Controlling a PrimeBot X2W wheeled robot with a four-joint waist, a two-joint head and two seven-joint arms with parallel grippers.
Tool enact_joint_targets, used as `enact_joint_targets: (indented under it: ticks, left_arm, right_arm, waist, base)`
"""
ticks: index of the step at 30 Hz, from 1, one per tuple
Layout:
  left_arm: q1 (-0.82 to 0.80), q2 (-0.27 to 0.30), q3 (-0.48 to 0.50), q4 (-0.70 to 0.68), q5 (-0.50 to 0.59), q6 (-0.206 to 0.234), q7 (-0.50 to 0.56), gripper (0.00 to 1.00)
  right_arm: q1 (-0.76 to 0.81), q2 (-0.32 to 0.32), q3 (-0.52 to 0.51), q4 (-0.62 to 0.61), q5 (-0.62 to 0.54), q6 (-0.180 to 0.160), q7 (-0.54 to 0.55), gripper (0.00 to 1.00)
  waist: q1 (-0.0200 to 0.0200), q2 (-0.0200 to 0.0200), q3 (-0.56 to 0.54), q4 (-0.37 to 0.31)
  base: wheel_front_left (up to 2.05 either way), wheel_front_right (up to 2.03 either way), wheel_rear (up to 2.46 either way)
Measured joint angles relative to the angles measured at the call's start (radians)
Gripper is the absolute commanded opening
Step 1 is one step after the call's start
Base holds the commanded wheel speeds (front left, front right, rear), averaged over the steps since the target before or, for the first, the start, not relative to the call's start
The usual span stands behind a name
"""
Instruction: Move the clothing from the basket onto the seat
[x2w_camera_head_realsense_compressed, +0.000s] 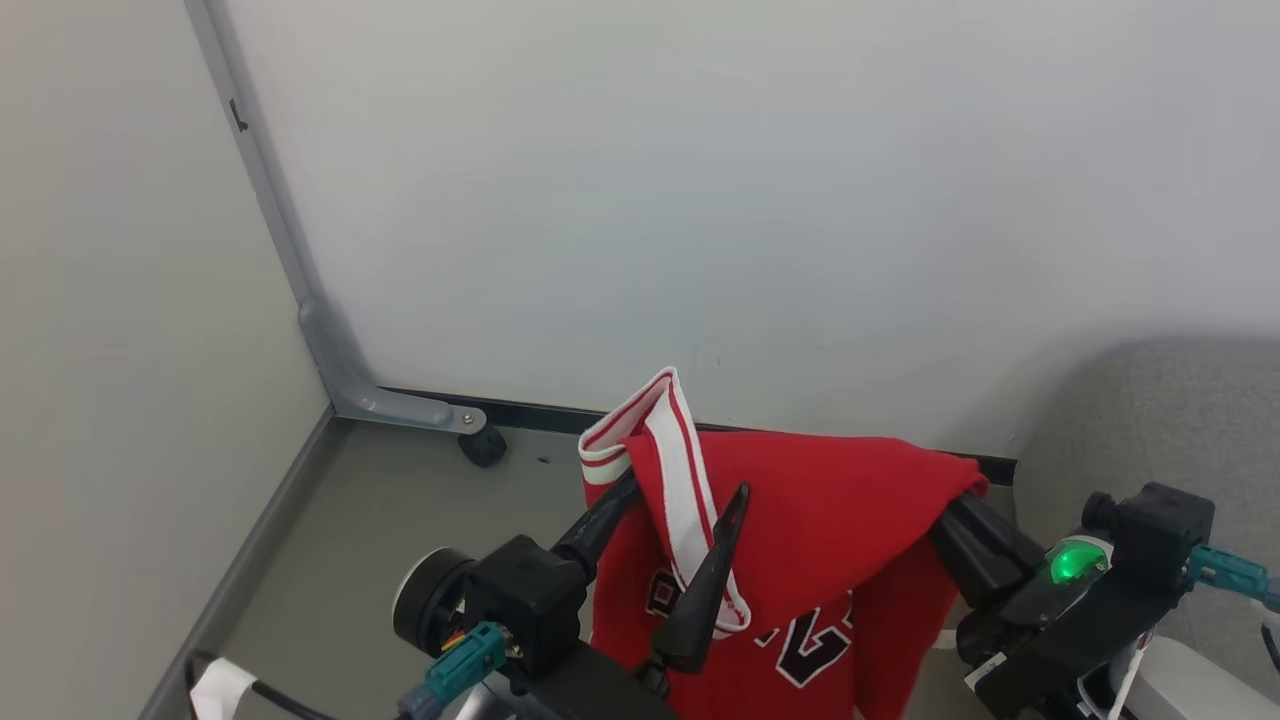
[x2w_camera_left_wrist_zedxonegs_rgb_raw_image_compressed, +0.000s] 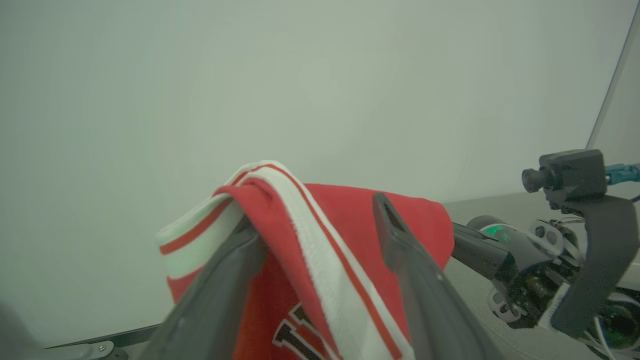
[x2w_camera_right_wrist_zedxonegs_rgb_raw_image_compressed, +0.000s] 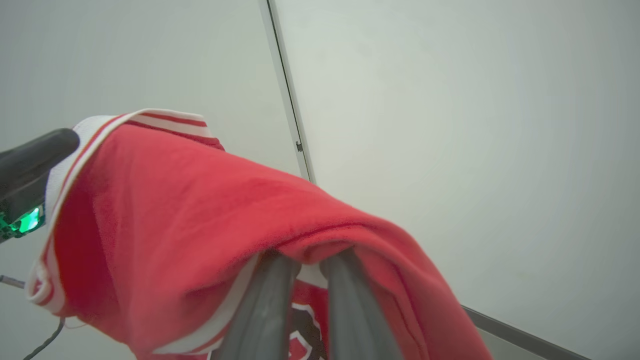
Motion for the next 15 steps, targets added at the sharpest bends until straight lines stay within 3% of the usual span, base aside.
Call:
enact_joint_targets:
  ticks: [15]
  left_arm:
    - [0.070,-0.010,-0.066,0.024,0.041,0.001,-0.013,1.00]
  right_arm:
    - [-0.057,-0.040,-0.188,0.141,-0.053,0.000,0.000,0.00]
  waist:
    - [0.0000,0.0001,0.006,-0.055]
  base:
    - [0.00,0.00,0.00]
